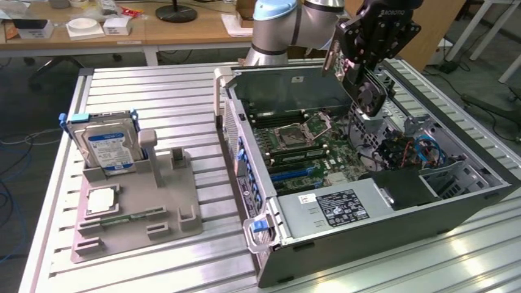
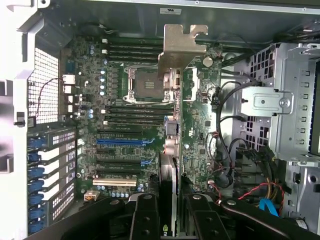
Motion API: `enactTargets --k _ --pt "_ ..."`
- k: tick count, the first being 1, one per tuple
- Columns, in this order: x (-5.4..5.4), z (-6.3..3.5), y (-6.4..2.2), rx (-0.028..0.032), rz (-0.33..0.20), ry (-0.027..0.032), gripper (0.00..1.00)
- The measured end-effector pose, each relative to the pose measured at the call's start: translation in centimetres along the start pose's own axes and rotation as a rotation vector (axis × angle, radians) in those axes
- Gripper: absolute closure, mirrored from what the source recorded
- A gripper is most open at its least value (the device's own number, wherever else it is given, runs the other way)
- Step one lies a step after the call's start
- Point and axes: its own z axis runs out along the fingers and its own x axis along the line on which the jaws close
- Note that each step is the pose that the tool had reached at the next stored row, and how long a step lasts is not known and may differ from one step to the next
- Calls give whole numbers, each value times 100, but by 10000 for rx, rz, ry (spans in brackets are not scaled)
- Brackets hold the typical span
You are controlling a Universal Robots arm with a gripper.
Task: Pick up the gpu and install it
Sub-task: 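Pick up the gpu and move the gpu toward the slot, then insert the gpu into the slot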
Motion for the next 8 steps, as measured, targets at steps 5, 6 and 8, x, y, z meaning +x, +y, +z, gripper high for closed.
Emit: enactTargets --k 5,6,8 --pt "0 0 0 -18 0 -1 74" --pt "0 0 0 -21 0 0 74" --pt "0 0 0 -28 0 -1 74"
